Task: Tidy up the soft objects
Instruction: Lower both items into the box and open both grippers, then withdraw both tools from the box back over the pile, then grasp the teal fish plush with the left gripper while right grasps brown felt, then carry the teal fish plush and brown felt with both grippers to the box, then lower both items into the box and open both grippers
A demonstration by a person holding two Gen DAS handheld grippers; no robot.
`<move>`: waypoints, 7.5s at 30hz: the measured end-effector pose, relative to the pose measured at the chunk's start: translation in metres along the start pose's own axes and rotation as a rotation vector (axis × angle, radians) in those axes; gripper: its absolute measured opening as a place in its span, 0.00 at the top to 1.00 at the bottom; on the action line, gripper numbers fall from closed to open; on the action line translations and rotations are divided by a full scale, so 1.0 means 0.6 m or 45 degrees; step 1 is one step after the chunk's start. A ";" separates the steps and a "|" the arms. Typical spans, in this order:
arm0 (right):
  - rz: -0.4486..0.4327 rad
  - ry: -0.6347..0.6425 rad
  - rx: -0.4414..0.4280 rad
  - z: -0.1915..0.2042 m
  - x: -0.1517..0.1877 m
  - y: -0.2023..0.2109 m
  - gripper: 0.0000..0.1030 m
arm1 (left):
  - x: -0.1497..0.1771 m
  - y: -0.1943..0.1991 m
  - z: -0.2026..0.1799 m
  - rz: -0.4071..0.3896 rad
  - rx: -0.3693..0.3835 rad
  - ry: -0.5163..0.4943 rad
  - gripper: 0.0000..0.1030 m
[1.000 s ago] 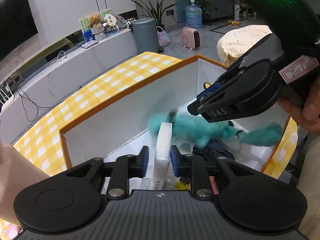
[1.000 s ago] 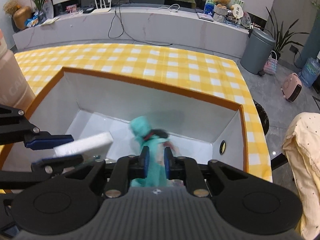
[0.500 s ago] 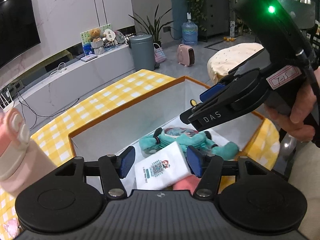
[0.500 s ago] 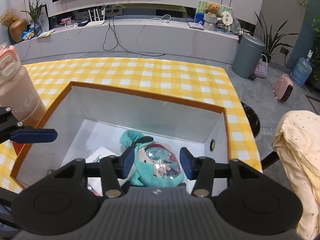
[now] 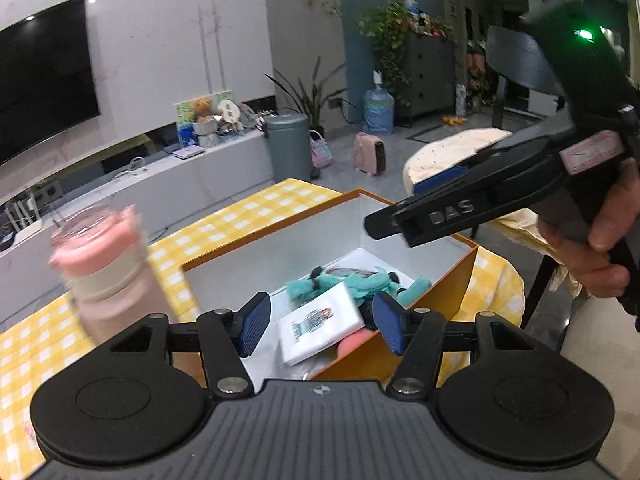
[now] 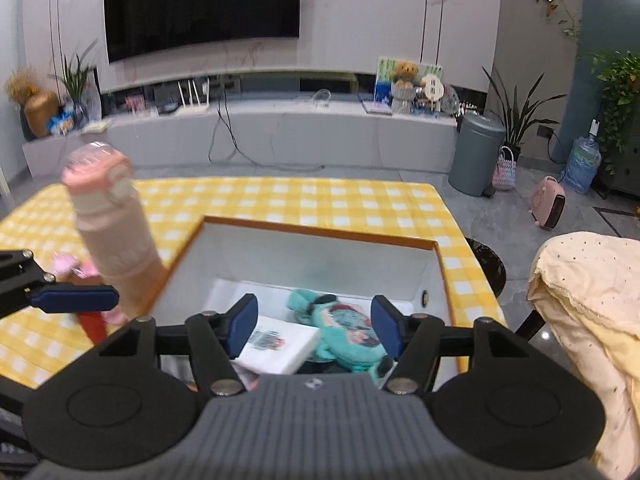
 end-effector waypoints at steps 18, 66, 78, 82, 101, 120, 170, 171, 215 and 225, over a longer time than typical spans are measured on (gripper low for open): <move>0.024 -0.016 -0.187 0.234 0.084 0.046 0.37 | 0.147 0.137 0.146 0.049 -0.343 0.362 0.37; 0.148 0.459 -0.442 0.573 0.020 -0.224 1.00 | 0.289 0.136 0.417 0.188 -0.447 0.832 0.41; 0.206 0.287 -0.326 0.466 0.061 -0.169 1.00 | 0.267 0.106 0.370 0.193 -0.343 0.585 0.39; 0.288 0.284 -0.259 0.433 0.094 -0.173 1.00 | 0.265 0.094 0.367 0.204 -0.322 0.532 0.37; 0.412 0.299 -0.383 0.462 0.121 -0.235 0.12 | 0.241 -0.012 0.374 0.316 -0.253 0.307 0.20; 0.385 0.247 -0.344 0.437 0.115 -0.219 1.00 | 0.232 -0.009 0.378 0.277 -0.320 0.362 0.61; -0.272 -0.436 -0.190 0.050 0.003 0.139 1.00 | -0.035 0.071 0.030 -0.017 -0.229 -0.227 0.60; -0.282 -0.455 -0.185 0.040 -0.001 0.134 1.00 | -0.039 0.057 0.026 -0.004 -0.234 -0.253 0.60; 0.193 -0.511 -0.176 0.011 0.058 -0.081 0.54 | -0.013 -0.110 0.013 0.363 -0.176 -0.443 0.51; 0.095 -0.465 -0.116 0.056 0.055 0.006 0.34 | -0.006 0.022 0.031 0.173 -0.234 -0.202 0.47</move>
Point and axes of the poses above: each gripper's, at about its wrist camera, not at the fingertips, and y roughly against the way its jaws point, z to its left, x to its underside, the point moved 2 cm from there along -y, roughly the way its jaws point, and after that the axes turned 9 degrees about x, right-handed, at the moved point
